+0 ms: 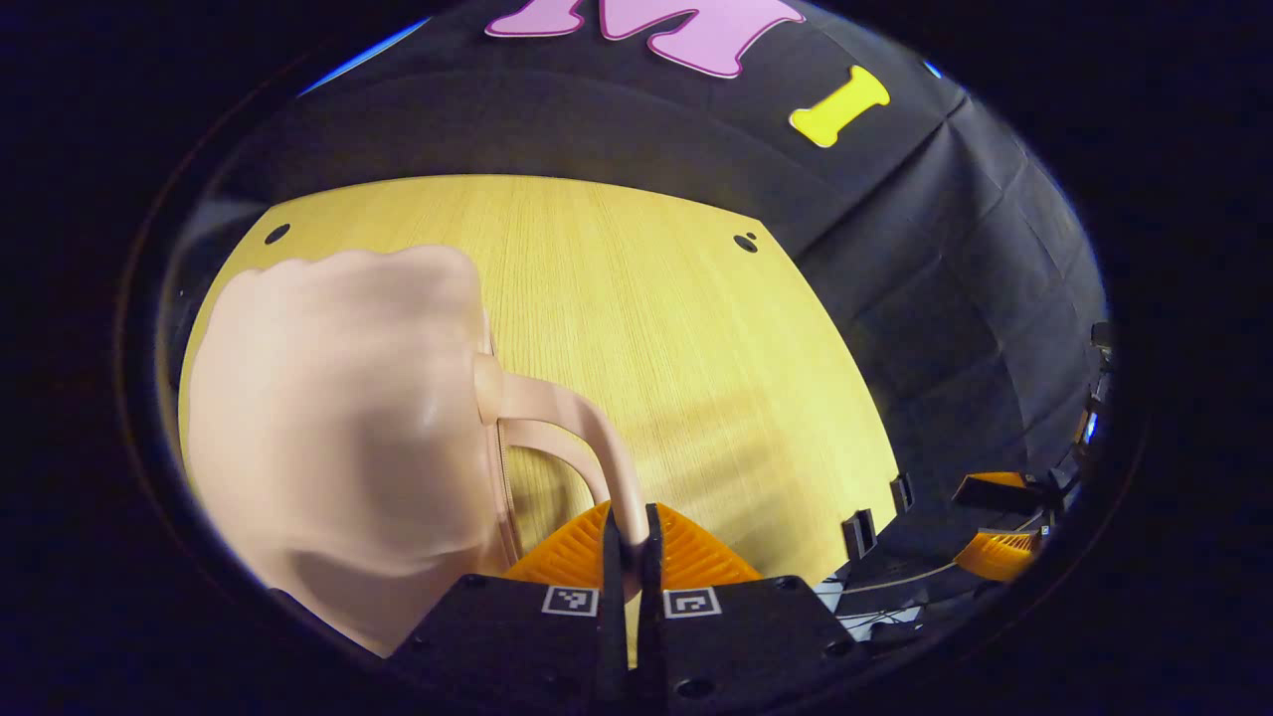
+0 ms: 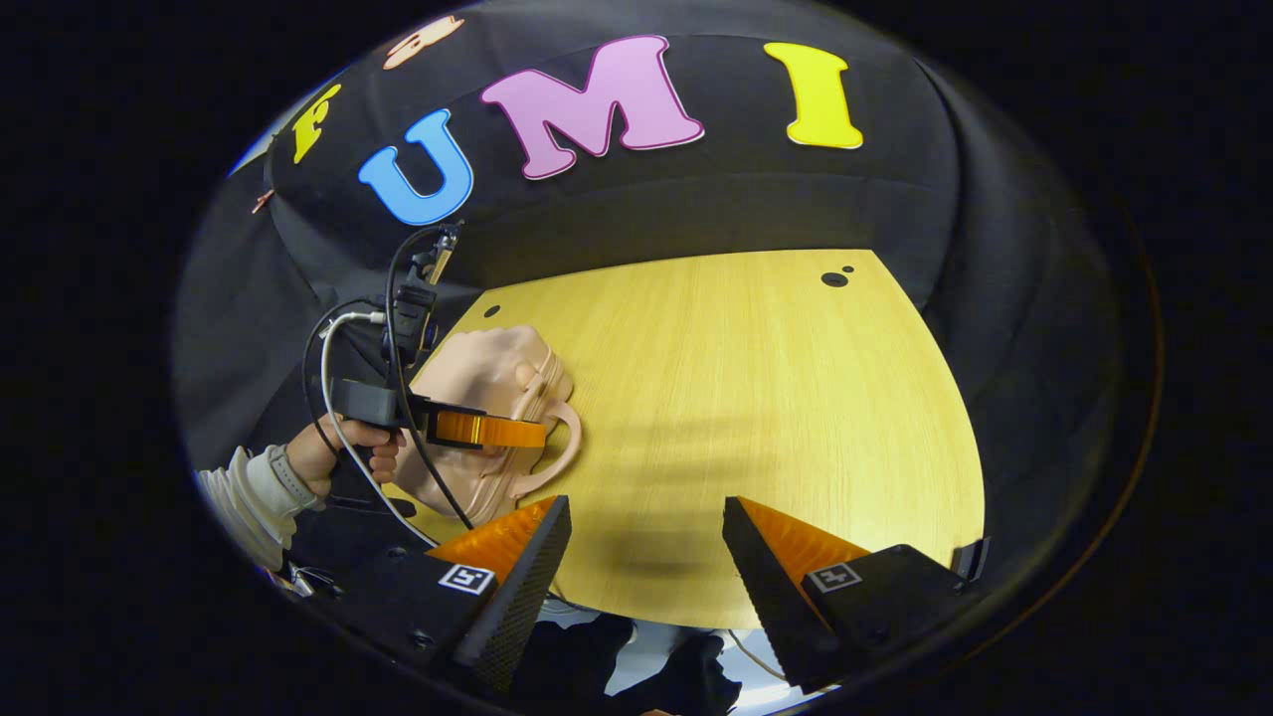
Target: First open the suitcase, pack the skin care products into it, and then close the suitcase.
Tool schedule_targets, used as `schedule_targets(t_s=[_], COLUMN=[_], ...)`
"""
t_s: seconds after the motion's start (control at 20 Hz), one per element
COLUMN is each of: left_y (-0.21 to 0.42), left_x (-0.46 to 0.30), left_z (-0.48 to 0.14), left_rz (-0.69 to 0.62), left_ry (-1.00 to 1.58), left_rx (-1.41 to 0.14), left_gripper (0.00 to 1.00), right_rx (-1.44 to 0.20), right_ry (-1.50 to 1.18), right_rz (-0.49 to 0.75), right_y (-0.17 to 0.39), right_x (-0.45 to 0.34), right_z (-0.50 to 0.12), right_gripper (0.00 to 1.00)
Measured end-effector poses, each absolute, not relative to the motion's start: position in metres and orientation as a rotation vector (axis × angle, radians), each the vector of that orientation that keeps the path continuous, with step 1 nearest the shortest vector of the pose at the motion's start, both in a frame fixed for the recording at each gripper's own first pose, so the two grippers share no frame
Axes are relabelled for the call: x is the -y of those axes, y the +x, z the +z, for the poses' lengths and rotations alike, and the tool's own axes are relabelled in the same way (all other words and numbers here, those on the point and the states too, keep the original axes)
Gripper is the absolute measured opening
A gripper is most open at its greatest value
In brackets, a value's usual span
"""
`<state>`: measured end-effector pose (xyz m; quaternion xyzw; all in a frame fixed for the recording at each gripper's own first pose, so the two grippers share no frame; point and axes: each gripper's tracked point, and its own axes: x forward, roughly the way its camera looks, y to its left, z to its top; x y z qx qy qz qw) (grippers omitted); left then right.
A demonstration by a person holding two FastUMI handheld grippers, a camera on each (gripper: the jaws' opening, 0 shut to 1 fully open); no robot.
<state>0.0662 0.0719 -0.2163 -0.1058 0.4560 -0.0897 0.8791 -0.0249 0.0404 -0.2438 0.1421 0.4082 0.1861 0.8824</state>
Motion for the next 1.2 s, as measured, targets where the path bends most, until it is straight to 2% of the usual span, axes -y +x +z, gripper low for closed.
schedule_targets(t_s=[0.1, 0.15, 0.2, 0.25, 0.3, 0.35, 0.4, 0.6, 0.85, 1.05, 1.2], left_y=[0.065, 0.067, 0.068, 0.064, 0.058, 0.053, 0.046, 0.013, -0.027, -0.055, -0.063], left_x=[-0.075, -0.081, -0.084, -0.081, -0.073, -0.07, -0.065, -0.043, -0.03, -0.059, -0.059], left_z=[-0.216, -0.215, -0.205, -0.191, -0.176, -0.156, -0.135, -0.018, 0.112, 0.17, 0.172], left_rz=[-0.151, -0.091, -0.059, -0.044, -0.012, -0.003, 0.002, 0.056, 0.059, 0.115, 0.114], left_ry=[-0.203, -0.187, -0.178, -0.171, -0.145, -0.115, -0.074, 0.032, -0.024, 0.05, 0.068], left_rx=[-0.942, -0.926, -0.891, -0.85, -0.788, -0.726, -0.658, -0.373, -0.049, 0.126, 0.14], left_gripper=[0.16, 0.19, 0.3, 0.57, 0.79, 0.95, 0.99, 0.97, 0.96, 0.96, 0.96], right_rx=[-0.828, -0.815, -0.796, -0.771, -0.739, -0.688, -0.643, -0.425, -0.116, 0.038, 0.08], right_ry=[0.286, 0.276, 0.261, 0.24, 0.216, 0.191, 0.17, 0.094, 0.088, 0.092, 0.102], right_rz=[0.411, 0.432, 0.455, 0.48, 0.5, 0.523, 0.532, 0.497, 0.345, 0.252, 0.221], right_y=[-0.027, -0.03, -0.03, -0.031, -0.03, -0.026, -0.022, 0.005, 0.028, 0.02, 0.014], right_x=[-0.037, -0.036, -0.036, -0.036, -0.035, -0.034, -0.033, -0.026, -0.017, -0.015, -0.019], right_z=[-0.24, -0.238, -0.233, -0.228, -0.222, -0.211, -0.2, -0.135, -0.018, 0.04, 0.053], right_gripper=[0.97, 0.97, 0.97, 0.97, 0.97, 0.97, 0.97, 0.98, 0.97, 0.97, 0.97])
